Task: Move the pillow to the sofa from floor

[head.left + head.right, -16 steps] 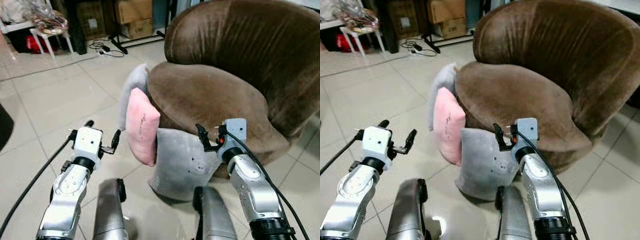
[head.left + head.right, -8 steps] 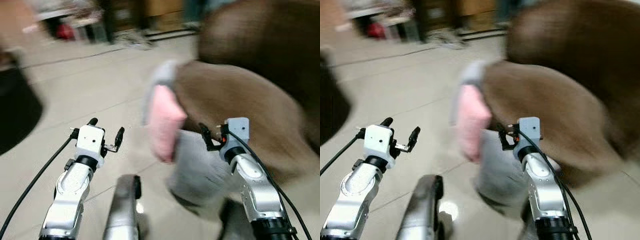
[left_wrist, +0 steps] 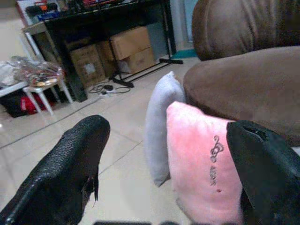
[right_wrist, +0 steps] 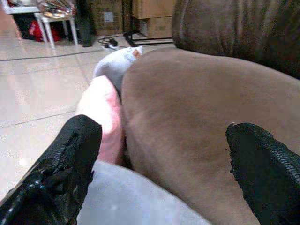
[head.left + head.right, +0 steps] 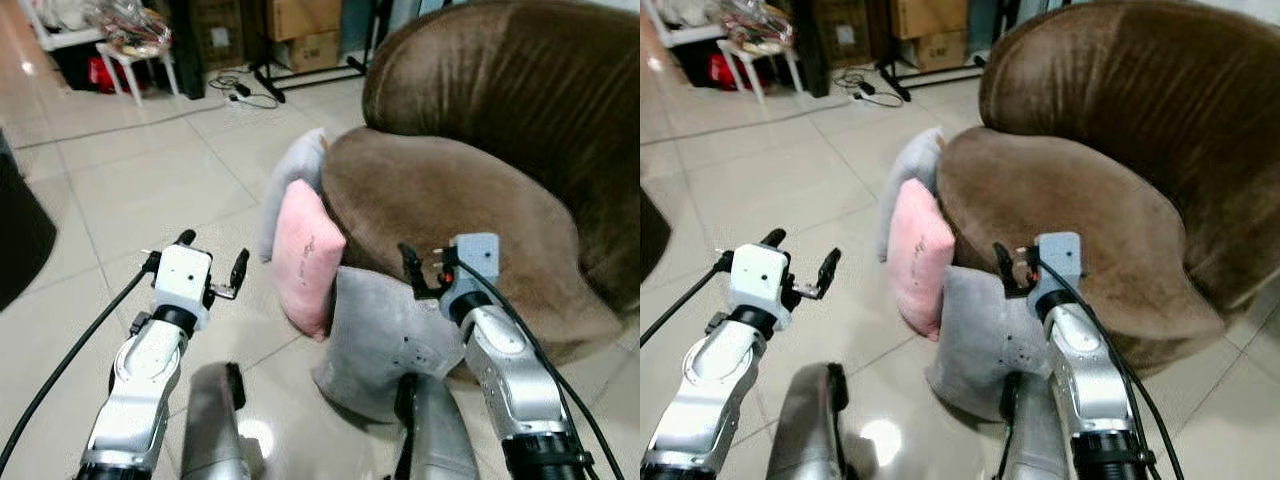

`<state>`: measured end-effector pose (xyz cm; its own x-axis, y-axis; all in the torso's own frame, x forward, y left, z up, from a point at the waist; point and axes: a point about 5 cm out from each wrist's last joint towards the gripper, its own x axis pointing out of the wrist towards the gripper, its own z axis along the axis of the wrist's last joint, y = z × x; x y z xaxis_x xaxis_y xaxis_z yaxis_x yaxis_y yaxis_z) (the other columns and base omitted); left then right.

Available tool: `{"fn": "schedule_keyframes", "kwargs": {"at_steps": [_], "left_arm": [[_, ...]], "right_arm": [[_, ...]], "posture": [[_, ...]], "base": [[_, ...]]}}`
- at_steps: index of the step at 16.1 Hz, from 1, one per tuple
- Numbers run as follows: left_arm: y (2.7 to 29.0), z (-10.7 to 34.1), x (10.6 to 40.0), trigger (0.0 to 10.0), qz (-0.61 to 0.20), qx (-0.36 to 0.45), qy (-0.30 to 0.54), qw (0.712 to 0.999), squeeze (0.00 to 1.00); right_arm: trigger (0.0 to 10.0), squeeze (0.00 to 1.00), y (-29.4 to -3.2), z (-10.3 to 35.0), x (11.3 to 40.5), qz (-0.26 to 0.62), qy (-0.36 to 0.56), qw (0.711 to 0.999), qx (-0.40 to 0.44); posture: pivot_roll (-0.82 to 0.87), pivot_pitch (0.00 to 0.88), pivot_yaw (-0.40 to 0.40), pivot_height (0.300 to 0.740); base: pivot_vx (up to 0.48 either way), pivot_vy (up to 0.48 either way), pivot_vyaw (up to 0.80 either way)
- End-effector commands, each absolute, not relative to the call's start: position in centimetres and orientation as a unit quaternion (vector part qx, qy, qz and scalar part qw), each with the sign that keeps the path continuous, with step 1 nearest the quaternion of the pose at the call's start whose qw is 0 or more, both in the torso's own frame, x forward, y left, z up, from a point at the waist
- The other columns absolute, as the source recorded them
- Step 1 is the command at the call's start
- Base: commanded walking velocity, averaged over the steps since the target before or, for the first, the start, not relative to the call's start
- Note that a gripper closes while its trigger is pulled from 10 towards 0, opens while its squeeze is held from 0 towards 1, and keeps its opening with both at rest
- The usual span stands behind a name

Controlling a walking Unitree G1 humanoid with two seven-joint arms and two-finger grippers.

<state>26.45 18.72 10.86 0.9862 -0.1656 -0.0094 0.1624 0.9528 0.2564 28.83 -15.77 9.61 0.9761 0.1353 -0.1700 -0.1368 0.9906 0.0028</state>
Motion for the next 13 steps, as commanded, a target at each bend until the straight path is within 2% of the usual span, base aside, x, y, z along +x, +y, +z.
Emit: {"fn": "schedule_keyframes", "kwargs": {"at_steps": [1, 2, 4, 7, 12, 13], "left_arm": [[19.0, 10.9, 26.4, 10.0, -0.08, 0.137, -0.003, 0.987, 0.0], [19.0, 10.9, 26.4, 10.0, -0.082, 0.138, -0.003, 0.987, 0.0], [18.4, 10.7, 26.7, 10.0, -0.107, 0.147, 0.001, 0.983, 0.0], [17.9, 10.4, 26.7, 10.0, -0.139, 0.156, 0.012, 0.978, 0.0], [18.2, 10.0, 25.8, 10.0, -0.171, 0.16, 0.028, 0.972, 0.0], [17.9, 10.0, 25.8, 10.0, -0.185, 0.161, 0.03, 0.969, 0.0]], "right_arm": [[10.0, 0.13, -15.8, 9.8, 29.1, 0.072, 0.083, 0.994, -0.005], [10.0, 0.0, -15.8, 9.9, 29.1, 0.074, 0.083, 0.994, -0.006], [10.0, 0.0, -15.8, 9.3, 29.4, 0.086, 0.106, 0.991, 0.002], [10.0, 0.0, -16.4, 8.3, 30.0, 0.088, 0.143, 0.985, -0.039], [10.0, 0.0, -16.3, 7.9, 31.2, 0.105, 0.152, 0.98, -0.074], [10.0, 0.6, -15.9, 8.2, 31.6, 0.129, 0.138, 0.979, -0.075]], "posture": [[-0.04, 0.0, -0.01, 0.475], [-0.04, 0.0, -0.01, 0.475], [-0.05, 0.0, -0.005, 0.465], [-0.04, 0.0, -0.002, 0.435], [-0.05, 0.0, 0.008, 0.385], [-0.05, 0.0, 0.011, 0.385]], "base": [[0.0, 0.0, 0.0], [0.0, 0.0, 0.0], [0.0, 0.0, 0.0], [0.0, 0.0, 0.0], [0.0, 0.0, 0.0], [0.0, 0.0, 0.0]]}}
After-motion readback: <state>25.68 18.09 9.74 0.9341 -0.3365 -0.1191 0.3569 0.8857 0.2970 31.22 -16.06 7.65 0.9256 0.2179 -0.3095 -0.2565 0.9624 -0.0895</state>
